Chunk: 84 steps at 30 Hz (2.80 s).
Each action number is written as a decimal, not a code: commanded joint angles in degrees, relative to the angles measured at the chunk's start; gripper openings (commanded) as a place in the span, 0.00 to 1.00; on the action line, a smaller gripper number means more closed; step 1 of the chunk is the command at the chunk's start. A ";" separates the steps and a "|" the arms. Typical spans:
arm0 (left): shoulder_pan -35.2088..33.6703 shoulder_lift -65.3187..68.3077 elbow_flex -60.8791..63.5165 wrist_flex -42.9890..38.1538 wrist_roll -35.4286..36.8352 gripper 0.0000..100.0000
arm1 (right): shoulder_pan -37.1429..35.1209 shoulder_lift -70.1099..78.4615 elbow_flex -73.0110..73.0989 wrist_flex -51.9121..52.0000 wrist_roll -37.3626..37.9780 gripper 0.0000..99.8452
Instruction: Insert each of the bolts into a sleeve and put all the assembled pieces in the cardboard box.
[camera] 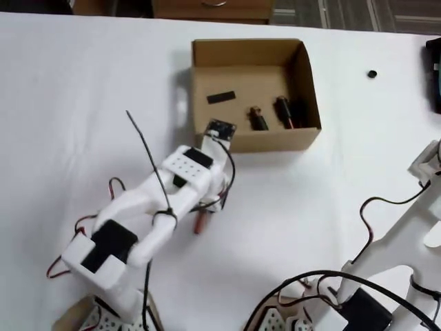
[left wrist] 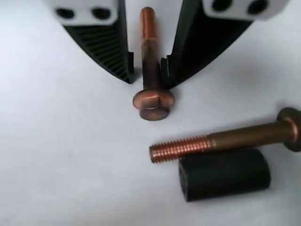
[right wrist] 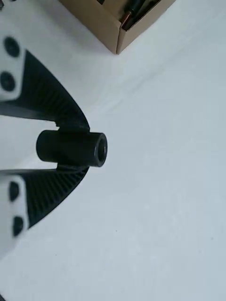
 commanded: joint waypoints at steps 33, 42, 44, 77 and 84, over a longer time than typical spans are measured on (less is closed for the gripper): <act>-1.14 -32.53 -29.05 35.78 0.26 0.02 | -36.09 -41.54 19.25 0.22 5.71 0.02; -1.14 -43.16 -28.53 36.13 0.35 0.02 | -45.58 -51.82 34.29 0.13 -0.53 0.02; -1.32 -44.75 -28.53 36.75 0.35 0.02 | -48.75 -53.67 37.54 -1.10 -0.79 0.02; -0.88 -73.85 5.67 7.56 13.10 0.02 | -87.52 -76.26 73.58 -24.57 -6.15 0.02; 0.79 -72.18 5.93 8.35 17.14 0.02 | -87.52 -76.26 75.34 -30.20 -6.42 0.02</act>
